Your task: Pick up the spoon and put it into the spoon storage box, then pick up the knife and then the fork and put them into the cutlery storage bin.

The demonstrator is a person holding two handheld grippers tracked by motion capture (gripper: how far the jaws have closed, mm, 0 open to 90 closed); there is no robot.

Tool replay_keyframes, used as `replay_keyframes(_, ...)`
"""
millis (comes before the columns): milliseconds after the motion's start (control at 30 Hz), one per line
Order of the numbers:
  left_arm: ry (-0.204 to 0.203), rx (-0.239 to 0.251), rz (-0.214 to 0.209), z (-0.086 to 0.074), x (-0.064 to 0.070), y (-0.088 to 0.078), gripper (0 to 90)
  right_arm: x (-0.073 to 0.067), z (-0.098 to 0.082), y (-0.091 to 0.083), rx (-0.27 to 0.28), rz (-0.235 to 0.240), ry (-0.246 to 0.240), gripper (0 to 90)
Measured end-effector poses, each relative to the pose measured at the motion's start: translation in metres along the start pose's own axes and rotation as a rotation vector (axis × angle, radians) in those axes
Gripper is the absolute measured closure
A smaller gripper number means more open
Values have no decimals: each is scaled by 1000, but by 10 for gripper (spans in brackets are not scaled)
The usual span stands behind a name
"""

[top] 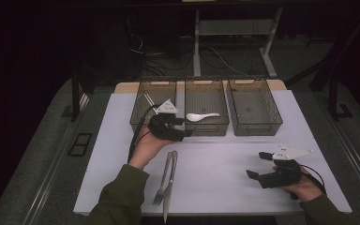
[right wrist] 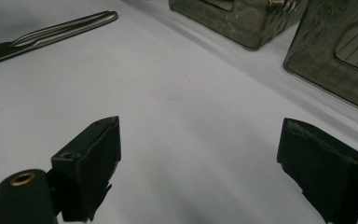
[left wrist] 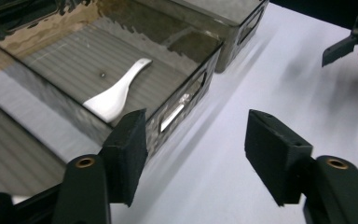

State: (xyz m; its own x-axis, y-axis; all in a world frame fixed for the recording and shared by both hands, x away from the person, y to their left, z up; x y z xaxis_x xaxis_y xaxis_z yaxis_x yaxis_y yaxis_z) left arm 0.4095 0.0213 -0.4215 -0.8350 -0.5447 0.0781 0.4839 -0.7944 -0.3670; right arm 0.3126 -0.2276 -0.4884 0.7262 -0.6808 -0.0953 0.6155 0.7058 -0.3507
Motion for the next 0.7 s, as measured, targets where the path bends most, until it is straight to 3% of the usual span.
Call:
replay_keyframes(267, -15, -2, 22, -24, -1, -18, 611, 0, 0, 0, 1, 0, -2, 133)
replay_keyframes(500, -37, 12, 31, -34, 0, -33, 841, 0, 1, -1, 7, 1, -2, 133)
replay_keyframes(700, -49, 5, 33, -45, 3, -44, 888, -1, 2, -1, 8, 2, -1, 133)
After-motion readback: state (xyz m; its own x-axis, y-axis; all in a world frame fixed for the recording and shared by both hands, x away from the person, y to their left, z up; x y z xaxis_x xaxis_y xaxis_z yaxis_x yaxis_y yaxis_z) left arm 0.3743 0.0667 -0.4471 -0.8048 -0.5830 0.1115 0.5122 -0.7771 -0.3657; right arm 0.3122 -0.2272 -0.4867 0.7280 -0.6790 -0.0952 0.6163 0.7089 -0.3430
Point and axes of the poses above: each handheld gripper's, and its own axes: y roughly forward along the jaws, z roughly out of its top, x roughly to its right, the point moved 10 cm from there along y, roughly forward along the jaws, and after that the axes turned 15 degrees about x, right-handed, at the moved point
